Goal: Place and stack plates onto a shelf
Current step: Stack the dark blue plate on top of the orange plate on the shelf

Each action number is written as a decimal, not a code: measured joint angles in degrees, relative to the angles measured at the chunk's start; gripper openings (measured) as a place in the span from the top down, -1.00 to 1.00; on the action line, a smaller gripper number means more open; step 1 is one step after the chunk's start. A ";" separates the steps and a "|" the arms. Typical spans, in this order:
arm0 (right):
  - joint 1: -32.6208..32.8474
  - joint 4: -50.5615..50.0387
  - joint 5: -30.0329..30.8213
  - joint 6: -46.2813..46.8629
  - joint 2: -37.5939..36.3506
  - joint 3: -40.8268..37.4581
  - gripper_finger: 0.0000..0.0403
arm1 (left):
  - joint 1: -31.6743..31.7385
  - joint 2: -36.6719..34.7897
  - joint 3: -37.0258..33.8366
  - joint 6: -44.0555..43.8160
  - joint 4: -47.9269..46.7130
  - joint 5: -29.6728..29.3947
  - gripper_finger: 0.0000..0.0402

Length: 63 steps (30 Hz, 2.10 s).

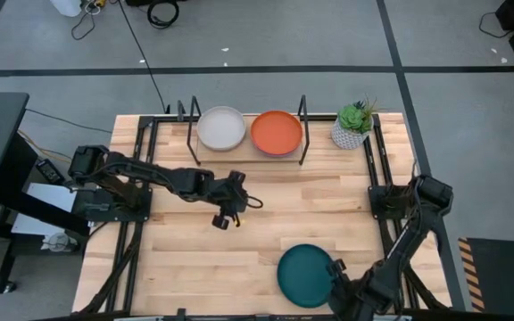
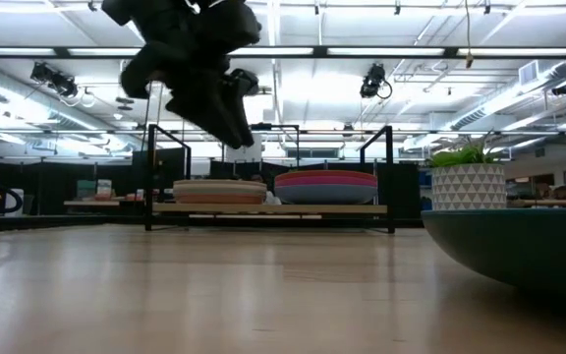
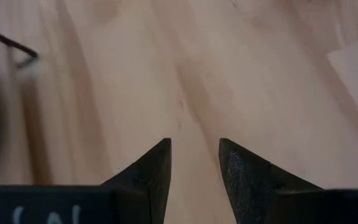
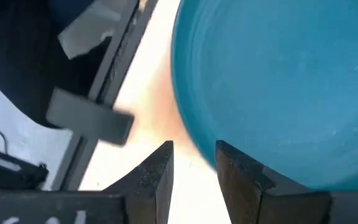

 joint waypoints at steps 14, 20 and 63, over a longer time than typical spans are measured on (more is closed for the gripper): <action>1.90 -2.98 2.81 -6.64 4.47 0.65 0.39 | 2.79 -0.06 0.04 1.60 2.32 -0.15 0.30; 1.58 -3.75 3.90 -7.10 4.60 0.57 0.54 | 2.76 -0.05 0.04 1.16 2.95 -0.15 0.30; -11.90 -17.12 16.89 -41.61 -5.49 0.81 0.98 | -2.12 -2.27 16.24 -17.85 -3.65 -6.04 0.30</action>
